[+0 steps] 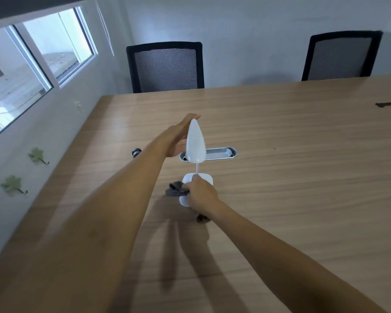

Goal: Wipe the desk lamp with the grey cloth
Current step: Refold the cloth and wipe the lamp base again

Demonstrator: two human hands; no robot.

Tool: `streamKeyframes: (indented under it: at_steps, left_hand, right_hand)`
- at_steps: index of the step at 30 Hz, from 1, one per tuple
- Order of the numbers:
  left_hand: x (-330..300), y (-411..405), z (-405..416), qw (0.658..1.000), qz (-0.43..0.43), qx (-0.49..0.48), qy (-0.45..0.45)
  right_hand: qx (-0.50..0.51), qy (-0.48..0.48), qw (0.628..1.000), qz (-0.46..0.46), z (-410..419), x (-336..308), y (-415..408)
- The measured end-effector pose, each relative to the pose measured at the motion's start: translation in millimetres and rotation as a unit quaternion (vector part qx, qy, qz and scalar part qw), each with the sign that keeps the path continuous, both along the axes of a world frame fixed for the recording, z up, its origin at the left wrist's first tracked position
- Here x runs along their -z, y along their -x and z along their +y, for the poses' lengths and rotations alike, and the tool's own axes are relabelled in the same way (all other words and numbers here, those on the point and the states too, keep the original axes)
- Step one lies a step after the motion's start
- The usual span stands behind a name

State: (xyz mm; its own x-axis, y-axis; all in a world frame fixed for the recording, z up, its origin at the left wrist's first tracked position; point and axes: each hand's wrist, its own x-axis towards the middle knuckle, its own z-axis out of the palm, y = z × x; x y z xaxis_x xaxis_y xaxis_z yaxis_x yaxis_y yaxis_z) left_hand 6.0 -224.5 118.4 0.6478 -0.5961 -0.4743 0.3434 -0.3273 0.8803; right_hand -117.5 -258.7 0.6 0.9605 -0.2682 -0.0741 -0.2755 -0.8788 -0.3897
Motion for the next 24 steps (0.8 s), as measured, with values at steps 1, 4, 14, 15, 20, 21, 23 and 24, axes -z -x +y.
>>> streamKeyframes:
  at_steps: [1, 4, 14, 15, 20, 21, 23, 24]
  left_hand:
    - [-1, 1, 0, 1.000, 0.000, 0.002, 0.002]
    - [0, 1, 0, 1.000, -0.010, 0.001, 0.000]
    - [3, 5, -6, 0.999, -0.041, -0.032, 0.011]
    - [2, 5, -6, 0.998, -0.042, -0.035, 0.010]
    - [2, 6, -2, 0.999, -0.038, -0.034, 0.011]
    - [3, 6, -2, 0.999, -0.038, -0.035, 0.012]
    - [2, 6, -2, 0.998, -0.038, -0.037, 0.014]
    - [2, 7, -3, 0.998, -0.039, -0.040, 0.014]
  right_hand:
    - [0.015, 0.027, 0.999, -0.021, -1, -4, -4]
    - [0.025, 0.054, 0.998, -0.004, -7, 0, -12]
    - [-0.041, -0.038, 0.997, 0.057, -17, -1, 0]
    - [-0.020, -0.026, 0.999, 0.021, -20, -6, 0]
    - [0.022, 0.009, 0.995, 0.094, -25, 5, 3]
    - [0.020, -0.006, 0.992, 0.124, -24, 8, 7]
    - [0.004, -0.029, 0.989, 0.147, -23, 7, 13]
    - [-0.017, -0.038, 0.986, 0.162, -23, 3, 15]
